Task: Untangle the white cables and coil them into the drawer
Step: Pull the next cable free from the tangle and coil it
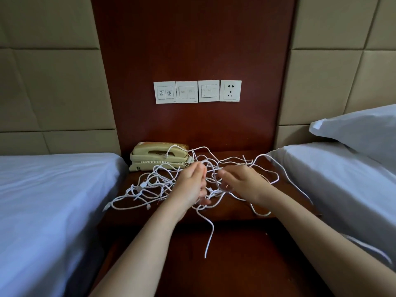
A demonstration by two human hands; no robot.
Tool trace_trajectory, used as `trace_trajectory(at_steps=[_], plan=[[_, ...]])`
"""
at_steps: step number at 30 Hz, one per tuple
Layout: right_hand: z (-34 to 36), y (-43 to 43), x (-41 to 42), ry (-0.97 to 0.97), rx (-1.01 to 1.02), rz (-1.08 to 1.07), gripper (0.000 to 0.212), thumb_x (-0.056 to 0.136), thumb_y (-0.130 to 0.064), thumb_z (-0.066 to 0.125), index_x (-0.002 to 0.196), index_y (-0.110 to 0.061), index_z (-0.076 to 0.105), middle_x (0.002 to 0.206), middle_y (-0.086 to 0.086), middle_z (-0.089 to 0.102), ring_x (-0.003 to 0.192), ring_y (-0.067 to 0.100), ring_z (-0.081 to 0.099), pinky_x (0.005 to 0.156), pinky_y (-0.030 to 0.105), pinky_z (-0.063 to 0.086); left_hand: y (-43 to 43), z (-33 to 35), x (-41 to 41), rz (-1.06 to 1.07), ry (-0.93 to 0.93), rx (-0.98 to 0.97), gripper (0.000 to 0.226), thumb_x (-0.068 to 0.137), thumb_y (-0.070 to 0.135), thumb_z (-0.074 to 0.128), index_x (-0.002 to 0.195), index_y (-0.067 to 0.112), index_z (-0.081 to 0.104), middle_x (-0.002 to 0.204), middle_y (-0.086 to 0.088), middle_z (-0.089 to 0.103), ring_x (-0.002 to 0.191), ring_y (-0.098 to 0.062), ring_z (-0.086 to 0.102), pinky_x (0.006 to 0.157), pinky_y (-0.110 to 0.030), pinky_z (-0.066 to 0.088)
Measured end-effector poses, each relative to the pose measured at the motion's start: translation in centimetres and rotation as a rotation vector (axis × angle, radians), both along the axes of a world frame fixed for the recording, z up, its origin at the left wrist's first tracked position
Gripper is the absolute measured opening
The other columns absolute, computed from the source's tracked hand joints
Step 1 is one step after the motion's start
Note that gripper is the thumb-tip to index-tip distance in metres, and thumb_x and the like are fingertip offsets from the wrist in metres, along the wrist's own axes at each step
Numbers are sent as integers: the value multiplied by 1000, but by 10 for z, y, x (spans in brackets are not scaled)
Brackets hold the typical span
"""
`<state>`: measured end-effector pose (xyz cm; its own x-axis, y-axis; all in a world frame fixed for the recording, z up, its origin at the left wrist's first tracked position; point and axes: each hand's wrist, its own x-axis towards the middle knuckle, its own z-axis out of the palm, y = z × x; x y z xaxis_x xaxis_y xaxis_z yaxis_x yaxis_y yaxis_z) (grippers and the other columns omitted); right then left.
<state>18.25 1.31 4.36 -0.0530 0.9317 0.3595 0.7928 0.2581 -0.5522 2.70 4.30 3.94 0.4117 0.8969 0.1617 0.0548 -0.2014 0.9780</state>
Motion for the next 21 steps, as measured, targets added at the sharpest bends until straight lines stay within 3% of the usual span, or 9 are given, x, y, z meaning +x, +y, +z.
trace_trajectory(at_steps=[4,10,13,16,18,21], plan=[[2,-3,-2,-15,-35,85,33,95,-21,50,65,-9,55,54,-3,55,50,10,48,57,26,40,-2,1,5,11,-16,58,35,103,28,25,74,15,39,58,3,24,48,-9,23,37,-12,33],[5,-8,2,127,-89,42,28,98,-12,40,72,-9,50,44,-15,53,41,7,50,44,21,40,8,-6,-5,-39,143,112,38,102,27,33,70,10,45,54,-1,41,41,-10,40,43,-15,37],[5,-7,1,76,25,4,31,98,-14,42,67,-18,47,52,-7,50,47,11,41,50,25,34,10,-11,-8,-53,313,86,46,100,35,36,66,9,51,48,0,48,44,-12,48,52,-22,45],[6,-5,3,67,113,-52,27,97,-16,44,72,-15,53,59,2,47,49,11,35,47,21,28,5,-11,-8,-126,379,-18,55,100,42,30,62,8,50,40,4,41,37,-10,38,45,-20,37],[7,-4,4,46,165,-106,25,97,-17,45,76,-11,56,56,0,47,47,10,34,47,22,27,1,-4,-7,-161,356,-82,57,101,45,25,60,9,46,37,6,30,33,-8,26,42,-17,25],[7,-2,7,56,229,-191,24,96,-18,47,73,-17,55,51,-5,46,45,9,37,46,21,29,-1,4,-12,-185,301,-93,57,100,46,26,58,11,42,39,6,25,35,-7,21,42,-17,20]])
